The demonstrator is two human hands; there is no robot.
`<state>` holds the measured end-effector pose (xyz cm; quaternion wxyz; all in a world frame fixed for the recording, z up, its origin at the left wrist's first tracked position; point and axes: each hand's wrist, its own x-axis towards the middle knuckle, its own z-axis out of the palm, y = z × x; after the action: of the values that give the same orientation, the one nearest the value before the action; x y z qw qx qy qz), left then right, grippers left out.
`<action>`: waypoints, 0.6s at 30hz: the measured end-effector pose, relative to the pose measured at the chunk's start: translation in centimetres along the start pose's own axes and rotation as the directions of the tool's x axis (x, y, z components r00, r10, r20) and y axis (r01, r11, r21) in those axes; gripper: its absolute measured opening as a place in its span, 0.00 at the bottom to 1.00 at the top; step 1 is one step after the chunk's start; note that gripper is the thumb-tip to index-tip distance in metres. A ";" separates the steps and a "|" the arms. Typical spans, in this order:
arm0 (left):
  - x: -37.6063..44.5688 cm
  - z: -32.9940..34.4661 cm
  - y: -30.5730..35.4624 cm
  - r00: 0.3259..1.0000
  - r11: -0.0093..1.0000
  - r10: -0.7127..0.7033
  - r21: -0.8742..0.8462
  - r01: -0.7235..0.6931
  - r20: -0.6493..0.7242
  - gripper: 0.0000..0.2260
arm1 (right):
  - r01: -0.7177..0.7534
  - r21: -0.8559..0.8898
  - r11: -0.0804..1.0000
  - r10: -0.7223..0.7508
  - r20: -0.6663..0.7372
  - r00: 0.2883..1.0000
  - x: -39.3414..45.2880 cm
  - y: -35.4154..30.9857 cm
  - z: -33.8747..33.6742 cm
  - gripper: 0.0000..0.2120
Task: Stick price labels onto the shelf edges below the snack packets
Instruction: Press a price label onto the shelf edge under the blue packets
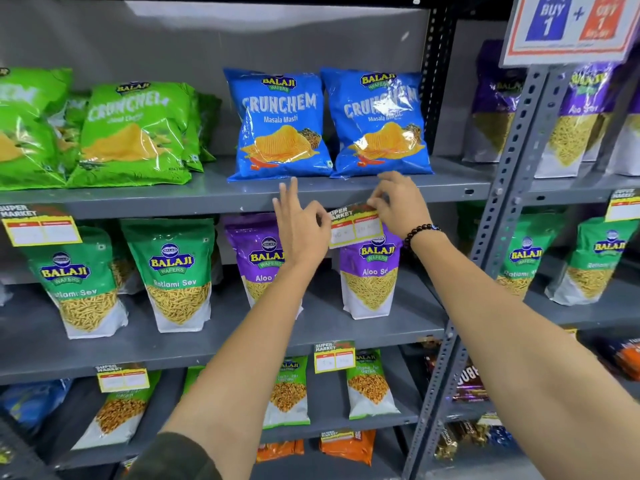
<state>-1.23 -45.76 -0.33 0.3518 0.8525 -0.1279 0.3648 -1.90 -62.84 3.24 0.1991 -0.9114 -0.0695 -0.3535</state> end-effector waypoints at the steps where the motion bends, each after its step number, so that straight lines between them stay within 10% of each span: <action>1: 0.7 -0.4 -0.4 0.998 0.999 0.037 0.033 -0.038 0.052 0.07 | -0.021 0.028 0.999 0.020 0.025 0.999 -0.2 0.0 0.3 0.05; 18: 4.2 -1.3 -0.8 0.994 0.969 0.102 0.221 -0.109 0.045 0.07 | -0.138 -0.084 0.987 0.128 -0.117 0.985 0.8 -1.4 2.1 0.10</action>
<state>1.39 -44.12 2.95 0.2318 0.8846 -0.1372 0.3808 -0.34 -60.70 2.82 0.1840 -0.9010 0.0192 -0.3924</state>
